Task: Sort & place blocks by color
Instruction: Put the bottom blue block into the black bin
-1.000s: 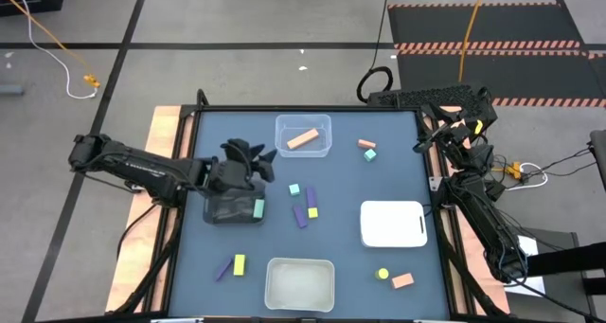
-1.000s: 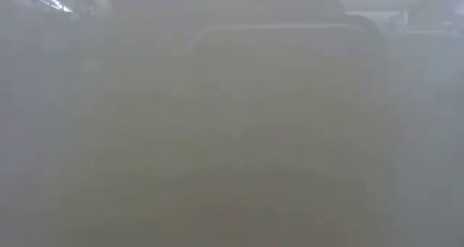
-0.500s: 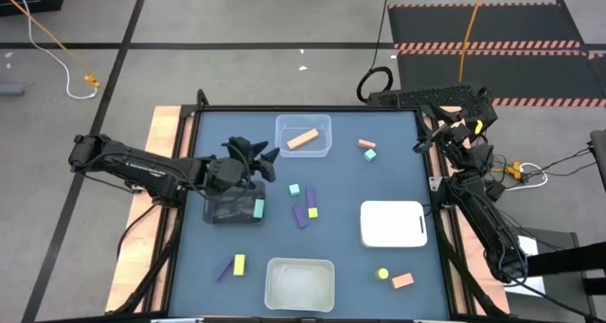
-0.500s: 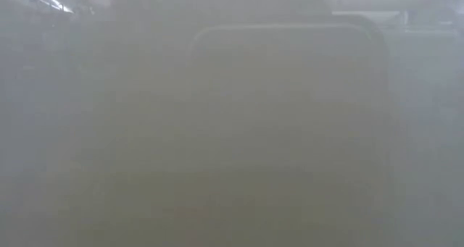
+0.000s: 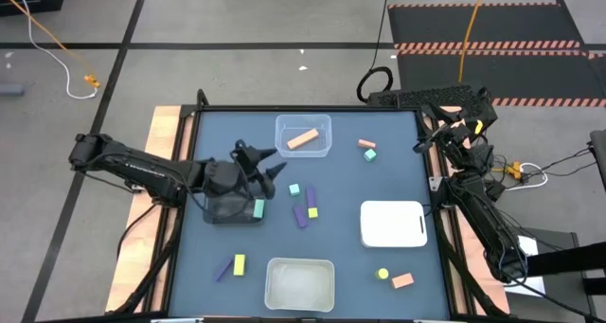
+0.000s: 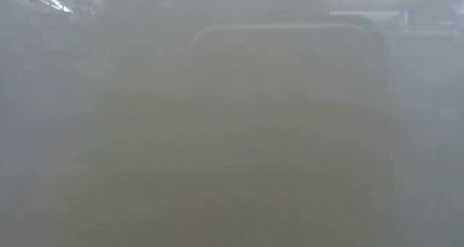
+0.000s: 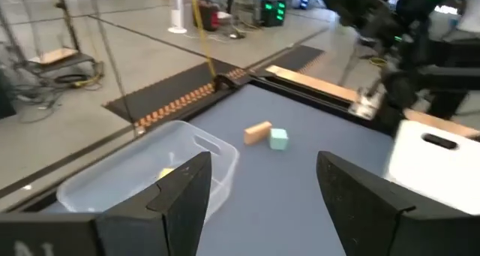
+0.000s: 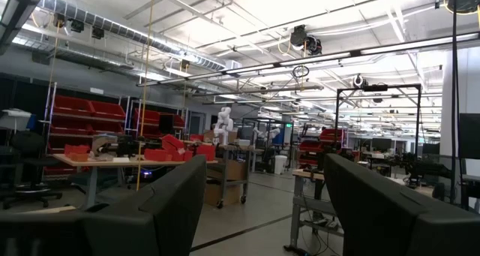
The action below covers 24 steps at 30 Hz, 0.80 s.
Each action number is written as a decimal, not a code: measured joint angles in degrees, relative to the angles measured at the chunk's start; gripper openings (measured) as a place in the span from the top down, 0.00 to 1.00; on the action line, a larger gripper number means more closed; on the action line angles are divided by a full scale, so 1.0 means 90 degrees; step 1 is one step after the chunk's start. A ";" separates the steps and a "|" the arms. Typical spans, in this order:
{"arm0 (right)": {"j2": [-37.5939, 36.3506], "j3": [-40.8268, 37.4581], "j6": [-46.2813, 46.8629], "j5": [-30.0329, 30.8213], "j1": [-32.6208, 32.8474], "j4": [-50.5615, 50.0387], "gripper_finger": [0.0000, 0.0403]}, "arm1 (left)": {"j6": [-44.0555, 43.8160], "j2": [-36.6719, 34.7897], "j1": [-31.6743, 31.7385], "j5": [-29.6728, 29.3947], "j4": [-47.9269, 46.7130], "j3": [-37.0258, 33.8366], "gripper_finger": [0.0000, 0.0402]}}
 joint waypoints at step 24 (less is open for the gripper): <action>-0.0002 0.0002 0.0000 0.0000 -0.0002 0.0003 0.35 | -0.1175 0.2164 0.0471 0.1645 -0.1046 0.0822 0.39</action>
